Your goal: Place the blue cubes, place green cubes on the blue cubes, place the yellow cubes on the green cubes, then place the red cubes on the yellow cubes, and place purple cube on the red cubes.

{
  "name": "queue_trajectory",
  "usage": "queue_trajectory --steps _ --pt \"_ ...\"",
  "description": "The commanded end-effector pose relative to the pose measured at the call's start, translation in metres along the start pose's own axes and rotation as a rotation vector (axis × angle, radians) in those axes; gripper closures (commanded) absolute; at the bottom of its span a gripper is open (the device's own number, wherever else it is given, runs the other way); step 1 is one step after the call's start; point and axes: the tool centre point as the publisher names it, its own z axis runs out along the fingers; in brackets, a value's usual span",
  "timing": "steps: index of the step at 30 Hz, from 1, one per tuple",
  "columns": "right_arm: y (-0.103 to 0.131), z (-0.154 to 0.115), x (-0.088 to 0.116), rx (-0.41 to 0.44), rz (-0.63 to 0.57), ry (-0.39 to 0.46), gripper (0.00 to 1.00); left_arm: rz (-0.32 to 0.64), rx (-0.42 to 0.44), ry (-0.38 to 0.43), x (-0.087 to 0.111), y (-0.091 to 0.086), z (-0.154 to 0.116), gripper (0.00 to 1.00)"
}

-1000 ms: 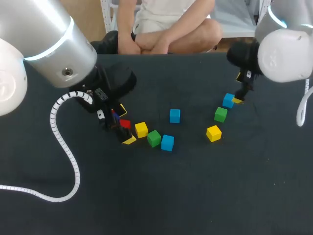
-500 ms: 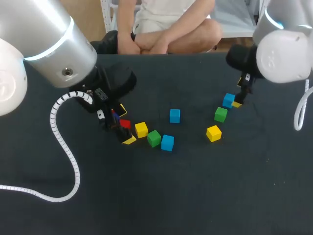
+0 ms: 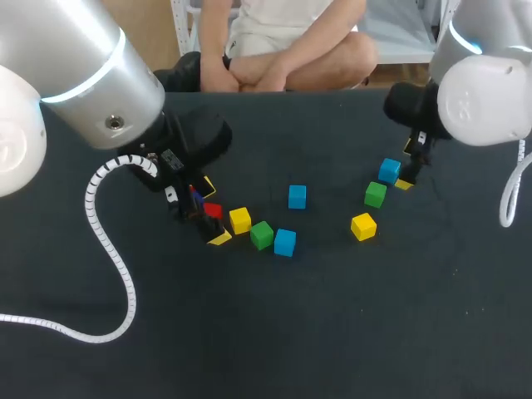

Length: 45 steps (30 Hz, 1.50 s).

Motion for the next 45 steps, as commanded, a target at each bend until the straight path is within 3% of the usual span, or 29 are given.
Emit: queue_trajectory --steps 1,45 --pt "-0.001 0.002 -0.003 -0.004 -0.019 0.001 0.0 0.001 0.002 0.002 0.0 0.001 0.0 0.0" --pt "-0.049 0.03 -0.02 0.003 -0.051 0.038 0.0 0.001 0.002 0.002 0.0 0.001 0.0 0.0"
